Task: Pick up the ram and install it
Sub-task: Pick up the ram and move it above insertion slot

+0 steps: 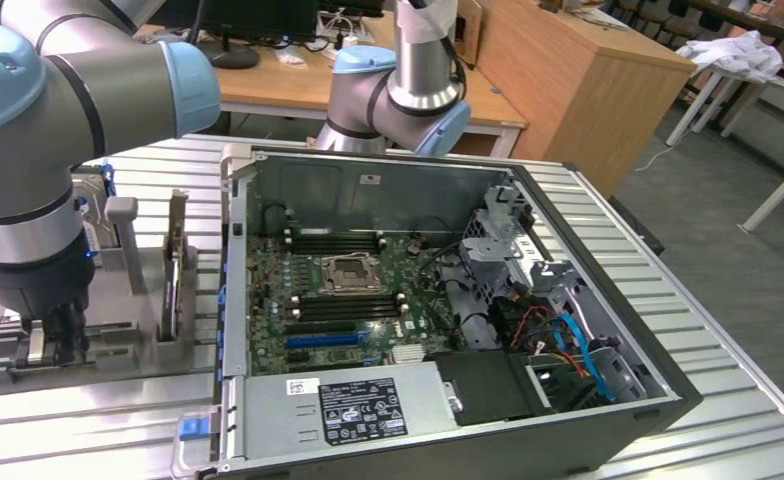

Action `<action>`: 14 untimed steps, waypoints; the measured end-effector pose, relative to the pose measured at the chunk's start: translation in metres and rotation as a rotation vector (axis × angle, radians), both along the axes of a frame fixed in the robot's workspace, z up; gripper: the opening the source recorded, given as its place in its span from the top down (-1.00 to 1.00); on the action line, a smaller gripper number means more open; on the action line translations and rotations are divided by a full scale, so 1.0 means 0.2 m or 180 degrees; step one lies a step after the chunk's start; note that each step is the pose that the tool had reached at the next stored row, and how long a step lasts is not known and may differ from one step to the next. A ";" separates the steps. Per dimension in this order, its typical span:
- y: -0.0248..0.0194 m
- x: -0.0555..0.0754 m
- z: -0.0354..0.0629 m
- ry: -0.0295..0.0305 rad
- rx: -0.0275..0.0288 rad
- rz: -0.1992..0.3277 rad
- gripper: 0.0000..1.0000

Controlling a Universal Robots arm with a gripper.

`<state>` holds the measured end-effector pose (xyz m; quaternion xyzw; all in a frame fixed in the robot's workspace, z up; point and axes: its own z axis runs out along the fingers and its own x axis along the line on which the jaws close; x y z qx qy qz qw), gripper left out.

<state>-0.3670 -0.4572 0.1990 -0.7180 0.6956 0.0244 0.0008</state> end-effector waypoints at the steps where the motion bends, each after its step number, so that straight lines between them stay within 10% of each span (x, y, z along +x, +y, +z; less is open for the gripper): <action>1: 0.000 0.00 0.000 0.0000 0.0000 0.0000 0.57; 14: -0.001 0.00 0.013 0.0000 0.0003 0.0000 0.57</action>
